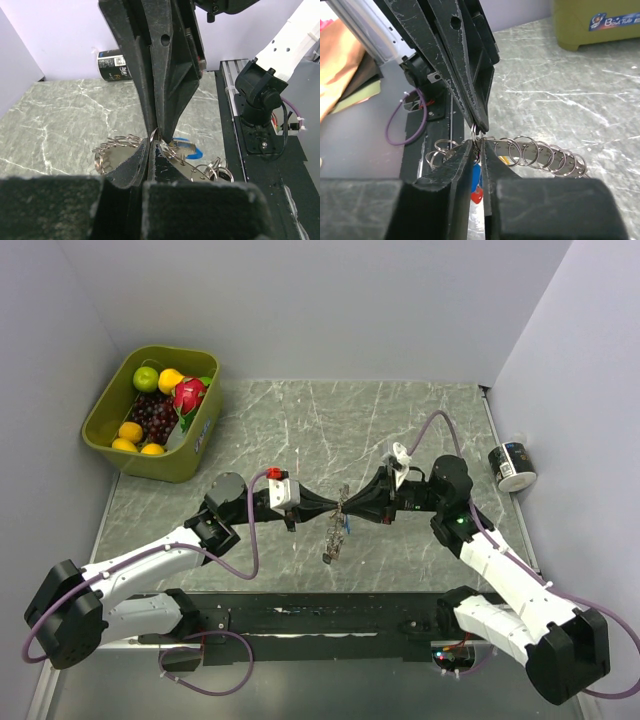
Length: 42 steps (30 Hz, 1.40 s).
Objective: Put the keys on the keyring
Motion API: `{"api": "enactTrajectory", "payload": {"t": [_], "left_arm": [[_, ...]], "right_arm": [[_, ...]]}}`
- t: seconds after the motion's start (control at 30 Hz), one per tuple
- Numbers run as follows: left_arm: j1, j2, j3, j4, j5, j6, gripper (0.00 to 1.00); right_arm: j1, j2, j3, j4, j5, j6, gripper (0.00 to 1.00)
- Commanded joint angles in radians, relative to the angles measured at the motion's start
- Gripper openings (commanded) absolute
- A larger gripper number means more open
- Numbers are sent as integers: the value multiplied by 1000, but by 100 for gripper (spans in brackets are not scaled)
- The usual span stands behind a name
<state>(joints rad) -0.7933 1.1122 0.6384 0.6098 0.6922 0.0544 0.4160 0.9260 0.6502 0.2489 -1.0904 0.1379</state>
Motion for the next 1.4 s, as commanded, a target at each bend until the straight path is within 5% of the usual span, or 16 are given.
{"api": "enactTrajectory", "payload": {"t": [0.0, 0.23, 0.43, 0.67, 0.77, 0.97, 1.37], "left_arm": [[3, 1, 55, 90, 36, -22, 1], [3, -9, 63, 53, 41, -18, 1], [3, -61, 116, -194, 1, 58, 7], [3, -75, 254, -531, -3, 163, 61], [3, -32, 346, -703, 36, 203, 72], [3, 109, 533, -1037, 64, 288, 69], [3, 238, 639, -1253, 118, 366, 59]], "right_arm": [[-3, -6, 43, 44, -25, 20, 8], [-2, 0, 69, -5, -6, 2, 0], [-2, 30, 129, -152, 26, -80, 0], [15, 59, 157, -210, 20, -101, 0], [43, 89, 183, -290, 26, -130, 0], [147, 175, 246, -492, 105, -288, 0], [184, 175, 215, -507, 133, -314, 0]]}}
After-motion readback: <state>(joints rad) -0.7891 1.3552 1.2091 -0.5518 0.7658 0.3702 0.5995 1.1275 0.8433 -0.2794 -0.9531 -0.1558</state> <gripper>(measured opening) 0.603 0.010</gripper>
